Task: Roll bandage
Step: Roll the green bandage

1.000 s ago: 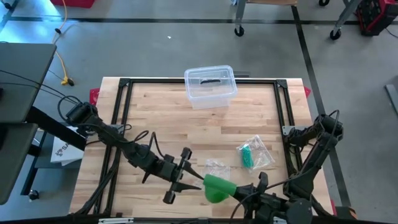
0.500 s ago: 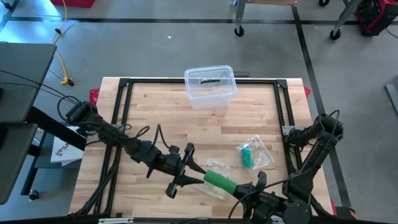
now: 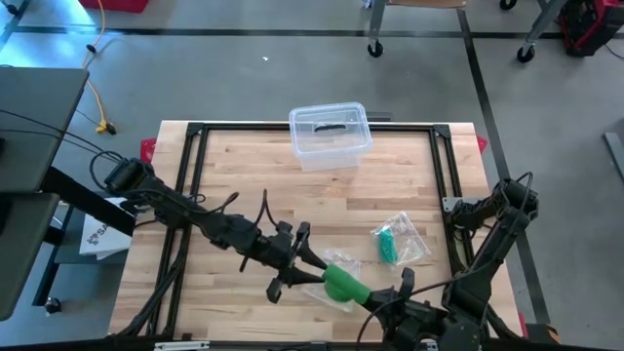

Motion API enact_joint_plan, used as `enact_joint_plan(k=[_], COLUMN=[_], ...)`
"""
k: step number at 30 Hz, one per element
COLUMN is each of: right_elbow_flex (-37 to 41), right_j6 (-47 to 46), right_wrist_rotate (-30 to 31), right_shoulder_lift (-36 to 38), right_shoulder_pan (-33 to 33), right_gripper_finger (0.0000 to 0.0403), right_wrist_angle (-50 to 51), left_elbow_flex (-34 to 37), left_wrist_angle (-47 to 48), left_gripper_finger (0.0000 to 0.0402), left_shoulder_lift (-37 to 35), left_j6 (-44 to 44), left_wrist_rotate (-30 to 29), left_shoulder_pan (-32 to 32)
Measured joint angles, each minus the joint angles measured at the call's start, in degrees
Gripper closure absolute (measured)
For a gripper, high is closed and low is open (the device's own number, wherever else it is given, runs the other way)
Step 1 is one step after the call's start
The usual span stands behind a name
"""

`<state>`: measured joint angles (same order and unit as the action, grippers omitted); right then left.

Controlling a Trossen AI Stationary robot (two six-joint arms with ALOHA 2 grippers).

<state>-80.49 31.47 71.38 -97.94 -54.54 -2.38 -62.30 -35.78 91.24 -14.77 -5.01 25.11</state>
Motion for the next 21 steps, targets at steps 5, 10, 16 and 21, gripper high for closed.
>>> enact_joint_plan(k=[5, 10, 16, 21], right_elbow_flex=[0.00, 0.00, 0.00, 0.00], right_j6=[-5.09, -8.62, -13.11, -23.21], right_wrist_rotate=[-0.36, -0.89, 0.77, 0.41], right_shoulder_lift=[-0.01, -0.05, -0.05, 0.48], right_shoulder_pan=[-0.29, -0.45, -0.43, -1.05], right_gripper_finger=[0.0394, 0.0391, 0.0363, 0.0314], right_wrist_angle=[-0.23, -0.43, -1.80, -3.16], left_elbow_flex=[-0.02, -0.02, -0.02, -0.04], left_wrist_angle=[2.38, 2.72, 2.74, 2.49], left_gripper_finger=[0.0274, 0.0335, 0.0386, 0.0395], left_shoulder_lift=[0.69, 0.85, 0.85, 0.85], left_j6=[3.63, 11.60, 22.21, 31.54], left_wrist_rotate=[0.03, 0.25, -1.53, -6.92], left_shoulder_pan=[0.48, 1.48, 3.06, 5.39])
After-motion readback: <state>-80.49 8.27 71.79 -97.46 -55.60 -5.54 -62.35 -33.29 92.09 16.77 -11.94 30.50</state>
